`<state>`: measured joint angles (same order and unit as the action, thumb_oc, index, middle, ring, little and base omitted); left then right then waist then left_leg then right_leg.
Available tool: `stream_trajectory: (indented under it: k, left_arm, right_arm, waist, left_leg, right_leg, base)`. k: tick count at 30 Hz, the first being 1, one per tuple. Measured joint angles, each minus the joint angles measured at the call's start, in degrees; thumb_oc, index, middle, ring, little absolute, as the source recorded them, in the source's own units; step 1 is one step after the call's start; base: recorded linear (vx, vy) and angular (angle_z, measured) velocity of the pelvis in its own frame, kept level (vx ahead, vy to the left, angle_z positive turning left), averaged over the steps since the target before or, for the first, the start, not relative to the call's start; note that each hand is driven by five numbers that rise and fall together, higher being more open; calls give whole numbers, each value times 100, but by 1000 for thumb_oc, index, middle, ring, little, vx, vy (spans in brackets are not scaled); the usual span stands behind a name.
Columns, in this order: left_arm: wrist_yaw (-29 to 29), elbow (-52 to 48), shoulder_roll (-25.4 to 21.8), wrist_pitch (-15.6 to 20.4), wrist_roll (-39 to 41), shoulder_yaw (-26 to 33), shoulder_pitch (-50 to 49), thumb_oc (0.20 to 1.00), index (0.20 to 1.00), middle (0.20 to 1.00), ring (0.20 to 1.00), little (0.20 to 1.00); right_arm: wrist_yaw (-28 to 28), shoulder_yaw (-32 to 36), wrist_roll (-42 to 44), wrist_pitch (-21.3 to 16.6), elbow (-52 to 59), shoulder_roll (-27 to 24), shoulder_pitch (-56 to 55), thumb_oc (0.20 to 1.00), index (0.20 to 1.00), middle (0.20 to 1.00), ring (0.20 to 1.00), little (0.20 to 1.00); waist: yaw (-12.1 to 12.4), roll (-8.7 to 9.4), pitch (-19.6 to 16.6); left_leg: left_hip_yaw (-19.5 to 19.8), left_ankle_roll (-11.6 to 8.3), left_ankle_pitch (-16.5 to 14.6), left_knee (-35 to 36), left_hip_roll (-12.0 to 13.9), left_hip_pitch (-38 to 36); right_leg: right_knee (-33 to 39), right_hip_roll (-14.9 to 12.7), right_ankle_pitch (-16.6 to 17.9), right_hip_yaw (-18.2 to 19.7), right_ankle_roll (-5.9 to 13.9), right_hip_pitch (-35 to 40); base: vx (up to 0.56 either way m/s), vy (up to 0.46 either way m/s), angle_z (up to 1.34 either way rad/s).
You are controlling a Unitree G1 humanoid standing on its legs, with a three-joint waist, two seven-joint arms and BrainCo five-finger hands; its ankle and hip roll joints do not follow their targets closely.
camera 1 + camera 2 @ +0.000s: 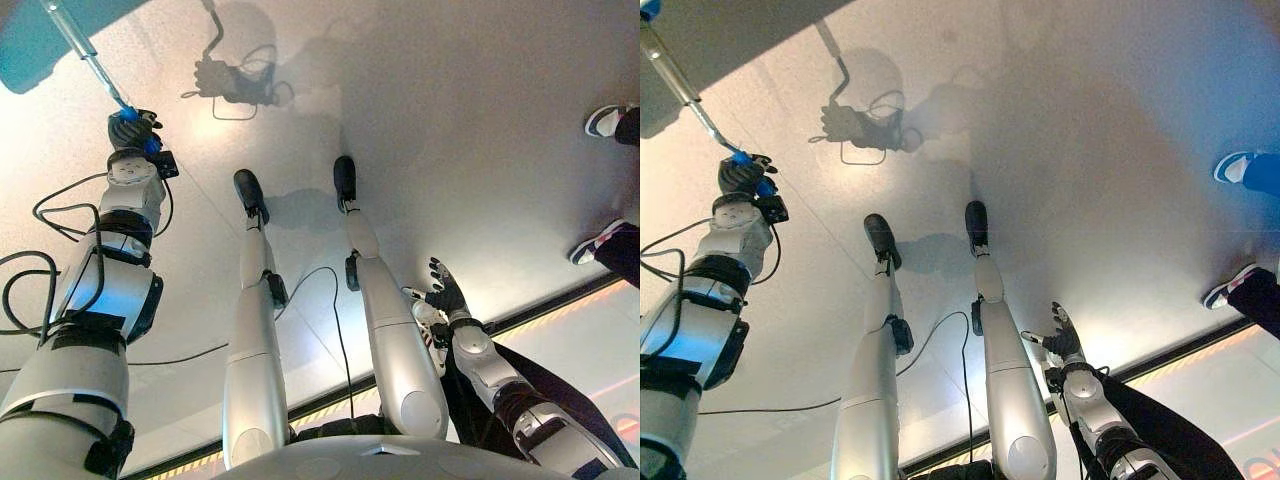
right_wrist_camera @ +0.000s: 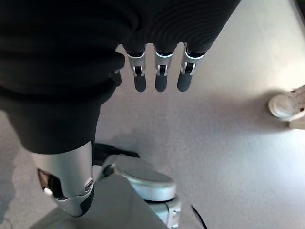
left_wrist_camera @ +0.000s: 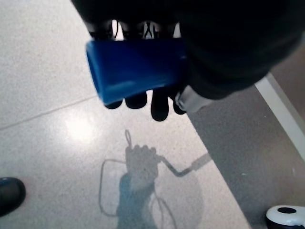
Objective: Raise the hospital bed
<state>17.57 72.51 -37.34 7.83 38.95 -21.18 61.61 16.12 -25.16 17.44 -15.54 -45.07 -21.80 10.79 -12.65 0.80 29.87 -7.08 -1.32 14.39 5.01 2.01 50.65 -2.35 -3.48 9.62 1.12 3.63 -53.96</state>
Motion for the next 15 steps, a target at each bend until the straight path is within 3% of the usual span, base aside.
stream_trajectory:
  k: [15]
  left_arm:
    - [210, 1, 67, -31, 153, 209, 156, 200, 200, 200, 200, 200]
  right_arm:
    - [74, 3, -5, -43, 18, 4, -31, 1000, 1000, 1000, 1000, 1000]
  waist:
    - [-208, 32, -18]
  left_leg:
    - [-686, -18, -47, 1, 85, -25]
  right_leg:
    - [-36, 157, 174, 613, 6, -341]
  base:
    - [0, -27, -14]
